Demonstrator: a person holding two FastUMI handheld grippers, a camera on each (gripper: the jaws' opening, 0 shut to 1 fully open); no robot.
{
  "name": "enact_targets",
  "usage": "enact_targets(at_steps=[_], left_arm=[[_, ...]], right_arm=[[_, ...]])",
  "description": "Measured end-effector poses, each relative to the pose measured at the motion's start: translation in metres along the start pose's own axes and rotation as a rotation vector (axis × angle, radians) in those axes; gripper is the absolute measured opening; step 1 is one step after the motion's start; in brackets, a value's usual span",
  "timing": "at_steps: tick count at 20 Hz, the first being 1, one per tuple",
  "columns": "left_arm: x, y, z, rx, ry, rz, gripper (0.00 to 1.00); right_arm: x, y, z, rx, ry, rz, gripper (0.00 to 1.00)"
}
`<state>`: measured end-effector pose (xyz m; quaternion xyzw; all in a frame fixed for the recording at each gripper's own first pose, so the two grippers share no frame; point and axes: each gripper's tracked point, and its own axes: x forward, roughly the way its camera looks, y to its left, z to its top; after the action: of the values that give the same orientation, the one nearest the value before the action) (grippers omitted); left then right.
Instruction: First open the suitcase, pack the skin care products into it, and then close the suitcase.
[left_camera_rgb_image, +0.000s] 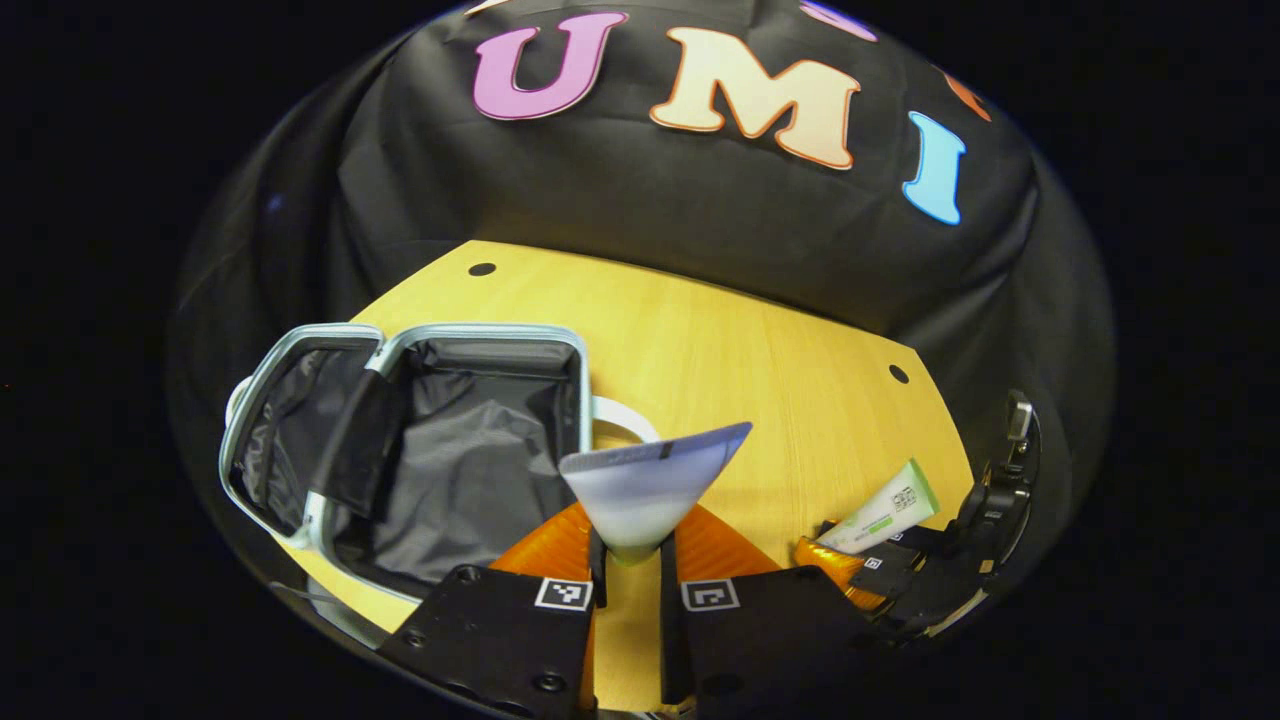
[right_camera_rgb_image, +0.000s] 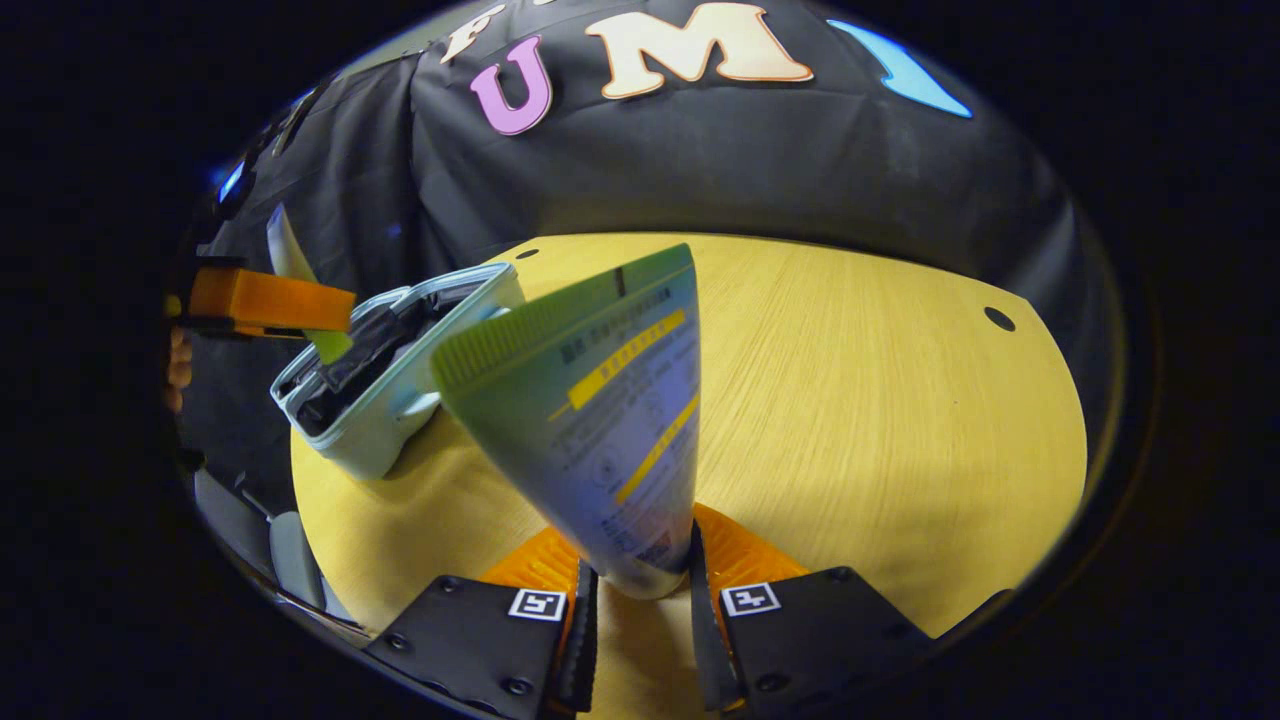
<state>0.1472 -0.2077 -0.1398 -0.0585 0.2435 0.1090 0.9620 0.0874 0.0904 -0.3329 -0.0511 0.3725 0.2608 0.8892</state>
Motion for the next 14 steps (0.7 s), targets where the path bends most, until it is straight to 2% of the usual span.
enact_targets(at_steps=[1, 3, 4, 7, 8, 10, 11, 14], left_arm=[[-0.005, 0.016, -0.001, 0.014, 0.057, 0.002, 0.18], [-0.008, 0.049, -0.012, 0.052, 0.182, 0.008, 0.18], [-0.004, 0.063, -0.02, 0.06, 0.257, 0.0, 0.18], [0.005, 0.097, -0.056, 0.031, 0.497, -0.02, 0.18], [0.011, 0.106, -0.064, 0.031, 0.559, -0.034, 0.18], [0.026, 0.127, -0.076, 0.052, 0.637, -0.039, 0.21], [0.03, 0.135, -0.083, 0.056, 0.681, -0.043, 0.18], [0.033, 0.152, -0.101, 0.064, 0.798, -0.07, 0.19]], right_arm=[[-0.005, 0.0, 0.003, 0.014, -0.005, -0.005, 0.42], [-0.012, 0.002, 0.008, 0.044, -0.013, -0.016, 0.39], [-0.016, 0.004, 0.01, 0.057, -0.017, -0.022, 0.42], [-0.026, 0.016, 0.016, 0.08, -0.033, -0.05, 0.42], [-0.03, 0.021, 0.019, 0.081, -0.036, -0.064, 0.39], [-0.037, 0.034, 0.024, 0.085, -0.034, -0.091, 0.42], [-0.04, 0.043, 0.027, 0.092, -0.029, -0.099, 0.42], [-0.048, 0.081, 0.046, 0.13, -0.031, -0.083, 0.42]])
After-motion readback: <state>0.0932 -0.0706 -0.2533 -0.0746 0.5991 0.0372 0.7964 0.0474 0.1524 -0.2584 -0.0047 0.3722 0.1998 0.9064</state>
